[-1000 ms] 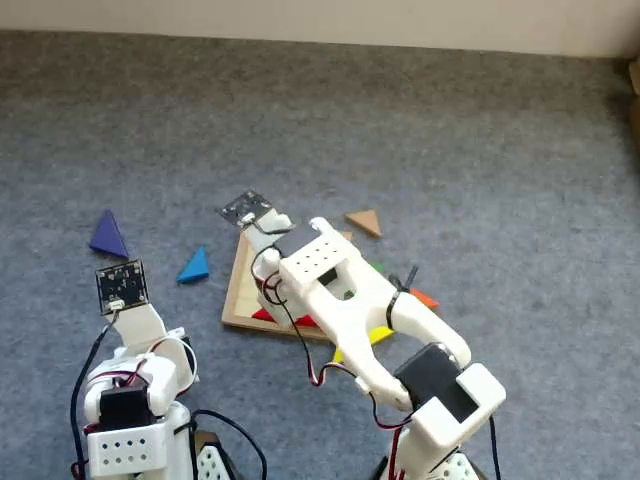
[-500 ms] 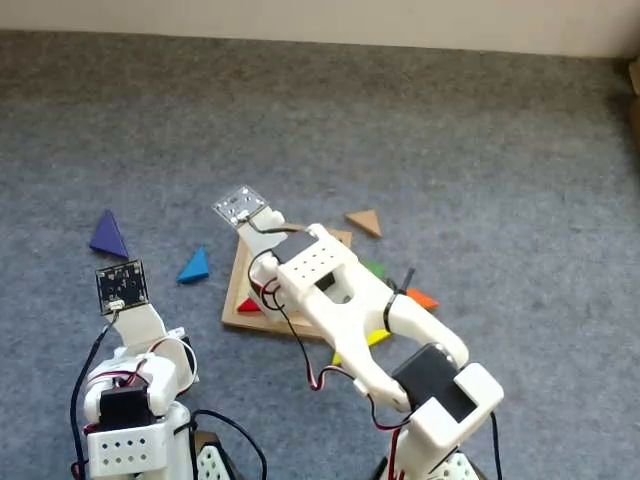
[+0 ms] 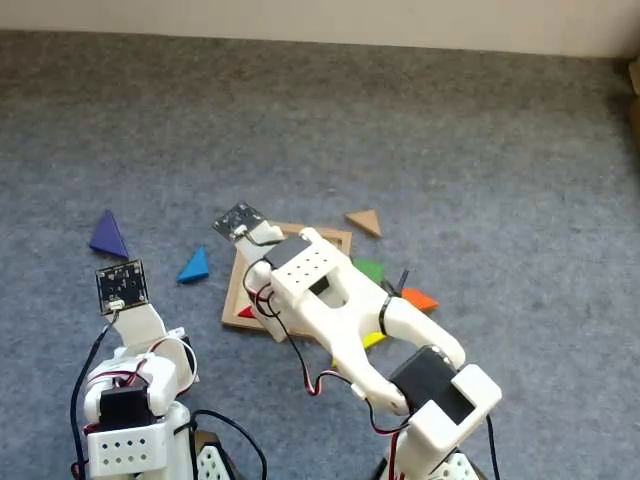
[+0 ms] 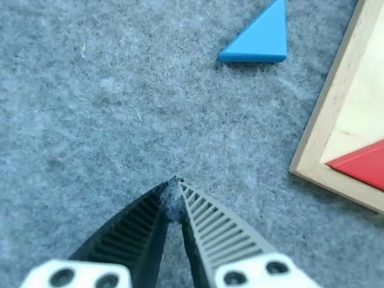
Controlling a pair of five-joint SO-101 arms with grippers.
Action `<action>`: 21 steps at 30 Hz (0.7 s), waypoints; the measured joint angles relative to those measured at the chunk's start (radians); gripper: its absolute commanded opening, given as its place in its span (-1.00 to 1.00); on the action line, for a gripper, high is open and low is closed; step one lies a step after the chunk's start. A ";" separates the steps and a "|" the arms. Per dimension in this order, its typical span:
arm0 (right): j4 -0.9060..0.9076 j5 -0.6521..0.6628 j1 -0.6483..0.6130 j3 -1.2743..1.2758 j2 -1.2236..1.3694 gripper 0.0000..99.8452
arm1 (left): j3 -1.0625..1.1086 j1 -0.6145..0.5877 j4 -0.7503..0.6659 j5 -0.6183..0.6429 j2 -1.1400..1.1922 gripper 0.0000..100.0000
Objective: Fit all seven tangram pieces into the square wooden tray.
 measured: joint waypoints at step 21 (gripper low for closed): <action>0.040 -0.164 0.213 0.087 -0.419 -0.98 | 0.000 0.000 0.000 0.000 0.000 -0.99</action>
